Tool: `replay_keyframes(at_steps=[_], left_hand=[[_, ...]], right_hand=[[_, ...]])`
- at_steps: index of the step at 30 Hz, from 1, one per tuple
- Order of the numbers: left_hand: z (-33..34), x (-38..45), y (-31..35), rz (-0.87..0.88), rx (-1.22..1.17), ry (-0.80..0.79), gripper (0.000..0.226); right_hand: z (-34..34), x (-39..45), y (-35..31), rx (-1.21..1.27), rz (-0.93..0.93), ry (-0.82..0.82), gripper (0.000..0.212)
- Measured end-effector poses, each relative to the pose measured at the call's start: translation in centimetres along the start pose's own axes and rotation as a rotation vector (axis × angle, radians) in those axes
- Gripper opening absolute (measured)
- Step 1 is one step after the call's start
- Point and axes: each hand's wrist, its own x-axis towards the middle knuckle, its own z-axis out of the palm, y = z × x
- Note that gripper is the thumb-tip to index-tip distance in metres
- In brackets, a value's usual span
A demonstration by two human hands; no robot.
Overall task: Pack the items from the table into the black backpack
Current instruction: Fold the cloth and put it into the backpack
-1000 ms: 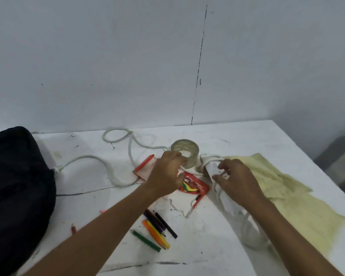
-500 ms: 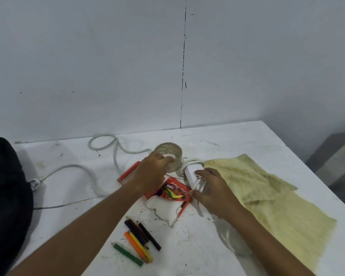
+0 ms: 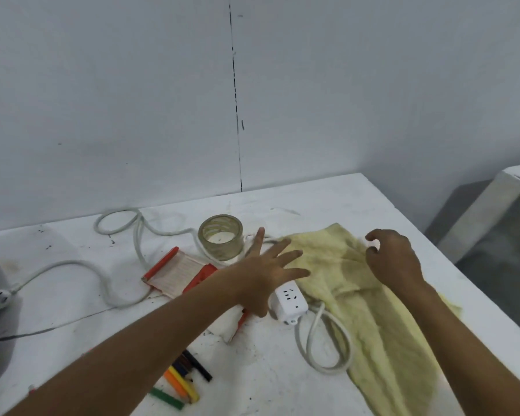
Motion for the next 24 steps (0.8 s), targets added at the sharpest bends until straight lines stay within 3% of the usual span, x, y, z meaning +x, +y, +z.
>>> replay_keyframes(at_steps=[4,7,10,13,19,24], left_hand=[[-1.2,0.6,0.4,0.094,0.066,0.036,0.079],[-0.8,0.2,-0.2,0.176,0.115,0.215,0.056],[-0.5,-1.0,-0.9,0.219,0.077,0.264,0.054],[-0.2,-2.8,-1.3,0.253,0.047,0.278,0.048],[0.9,-5.4,-1.6,0.312,0.088,0.269,0.048],[0.6,-6.0,-1.7,0.291,0.12,0.258,0.047]], right_hand=[[0.3,1.5,2.5,0.071,0.189,-0.169,0.042],[0.3,2.3,2.3,0.247,0.214,-0.199,0.036],[-0.6,2.2,1.5,0.511,0.256,-0.321,0.02],[-1.8,2.0,0.9,0.775,0.308,-0.363,0.022],[-3.5,1.9,1.3,1.118,0.307,-0.089,0.035],[-5.2,1.7,4.2,1.115,0.348,0.19,0.035]])
